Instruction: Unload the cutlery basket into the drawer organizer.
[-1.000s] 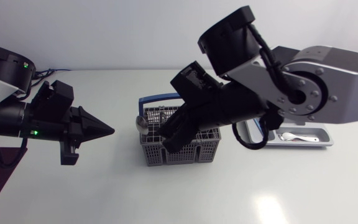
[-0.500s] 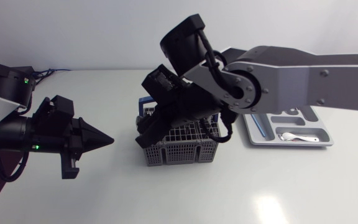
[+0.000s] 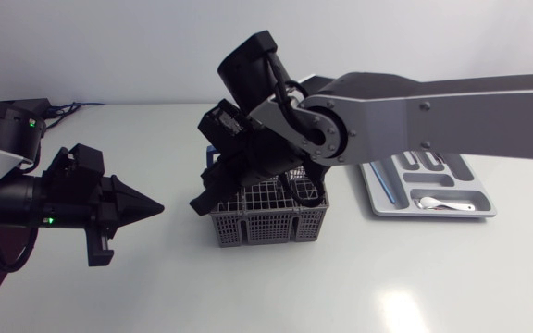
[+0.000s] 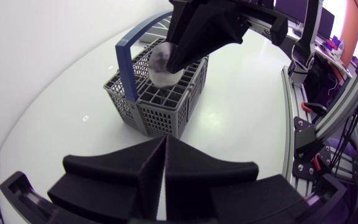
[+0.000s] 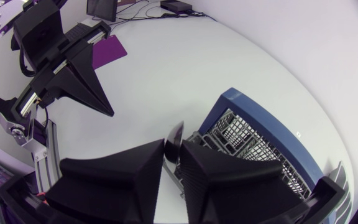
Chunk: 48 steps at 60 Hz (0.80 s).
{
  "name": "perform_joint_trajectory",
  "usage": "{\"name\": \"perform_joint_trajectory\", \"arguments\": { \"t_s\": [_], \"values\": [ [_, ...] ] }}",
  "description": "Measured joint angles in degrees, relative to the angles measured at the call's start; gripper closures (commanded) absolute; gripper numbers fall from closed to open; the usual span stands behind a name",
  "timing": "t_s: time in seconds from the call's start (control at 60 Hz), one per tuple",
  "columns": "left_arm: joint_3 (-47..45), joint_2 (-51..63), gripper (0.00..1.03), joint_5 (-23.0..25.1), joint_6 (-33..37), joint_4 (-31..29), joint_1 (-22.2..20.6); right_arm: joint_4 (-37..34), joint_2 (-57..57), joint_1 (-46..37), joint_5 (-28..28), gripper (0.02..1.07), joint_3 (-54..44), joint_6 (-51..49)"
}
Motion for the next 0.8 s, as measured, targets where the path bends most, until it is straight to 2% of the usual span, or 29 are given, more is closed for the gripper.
{"name": "perform_joint_trajectory", "arguments": {
  "t_s": [0.417,0.6,0.8],
  "values": [
    [-1.0,0.0,0.85,0.0,0.0,0.9,-0.3,-2.4,-1.4,0.7,-0.4,1.01,1.2,0.5],
    [-1.1,1.2,0.85,-0.1,-0.3,4.8,-4.1,-2.6,-2.7,-0.2,-3.2,1.01,1.2,1.1],
    [-1.2,4.9,0.86,-3.8,-2.0,8.1,-8.4,-4.1,-4.1,-1.8,-6.2,1.01,1.4,1.7]
  ]
}}
